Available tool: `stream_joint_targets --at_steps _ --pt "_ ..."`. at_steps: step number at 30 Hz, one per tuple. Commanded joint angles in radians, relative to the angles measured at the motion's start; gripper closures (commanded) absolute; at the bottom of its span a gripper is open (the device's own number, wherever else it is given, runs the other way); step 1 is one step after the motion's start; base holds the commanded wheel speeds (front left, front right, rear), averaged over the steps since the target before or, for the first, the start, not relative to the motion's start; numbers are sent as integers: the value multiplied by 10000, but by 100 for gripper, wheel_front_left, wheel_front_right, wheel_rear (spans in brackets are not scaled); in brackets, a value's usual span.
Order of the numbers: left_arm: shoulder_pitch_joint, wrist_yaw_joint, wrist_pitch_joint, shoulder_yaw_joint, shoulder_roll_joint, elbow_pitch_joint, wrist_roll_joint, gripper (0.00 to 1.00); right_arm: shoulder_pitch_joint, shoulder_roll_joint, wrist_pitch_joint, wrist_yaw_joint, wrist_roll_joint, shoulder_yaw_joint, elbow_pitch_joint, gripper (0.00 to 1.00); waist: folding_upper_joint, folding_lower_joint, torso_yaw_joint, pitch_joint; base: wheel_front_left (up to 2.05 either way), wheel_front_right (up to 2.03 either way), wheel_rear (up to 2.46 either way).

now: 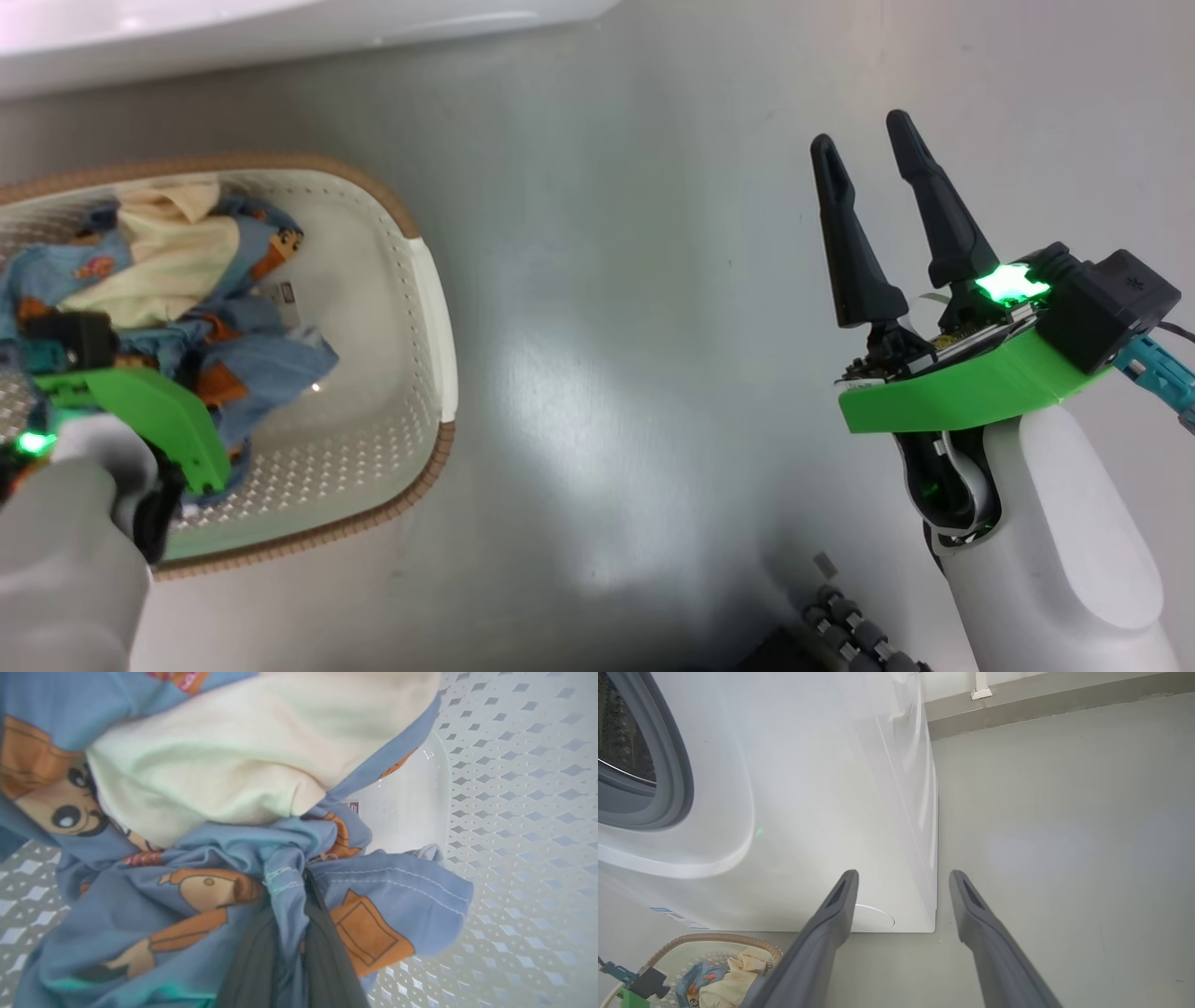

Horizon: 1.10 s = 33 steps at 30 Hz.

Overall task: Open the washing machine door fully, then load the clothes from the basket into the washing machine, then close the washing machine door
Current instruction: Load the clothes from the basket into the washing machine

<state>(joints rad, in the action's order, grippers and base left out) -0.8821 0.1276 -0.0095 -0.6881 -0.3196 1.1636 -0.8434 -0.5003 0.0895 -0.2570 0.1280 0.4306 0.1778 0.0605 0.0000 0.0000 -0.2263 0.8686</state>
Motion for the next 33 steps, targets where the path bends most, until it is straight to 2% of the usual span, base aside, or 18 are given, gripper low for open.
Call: stream_joint_targets --at_steps 1,8,18,33 --pt "534 31 -231 78 -357 -109 -131 100 338 -52 -48 27 -84 158 -152 0 0 0 110 -380 0 0 0" --pt "1009 31 -898 -307 -145 -479 -608 100 419 164 -48 27 9 124 20 0 0 0 443 -1309 0 0 0" --pt "1573 31 -1776 -926 -126 -1058 -1247 100 705 305 -48 27 135 194 333 0 0 0 819 -2652 0 0 0" --pt "2597 31 -2502 -1150 -199 -1606 -1707 100 1499 626 -48 27 429 200 749 0 0 0 1161 -4648 0 0 0"
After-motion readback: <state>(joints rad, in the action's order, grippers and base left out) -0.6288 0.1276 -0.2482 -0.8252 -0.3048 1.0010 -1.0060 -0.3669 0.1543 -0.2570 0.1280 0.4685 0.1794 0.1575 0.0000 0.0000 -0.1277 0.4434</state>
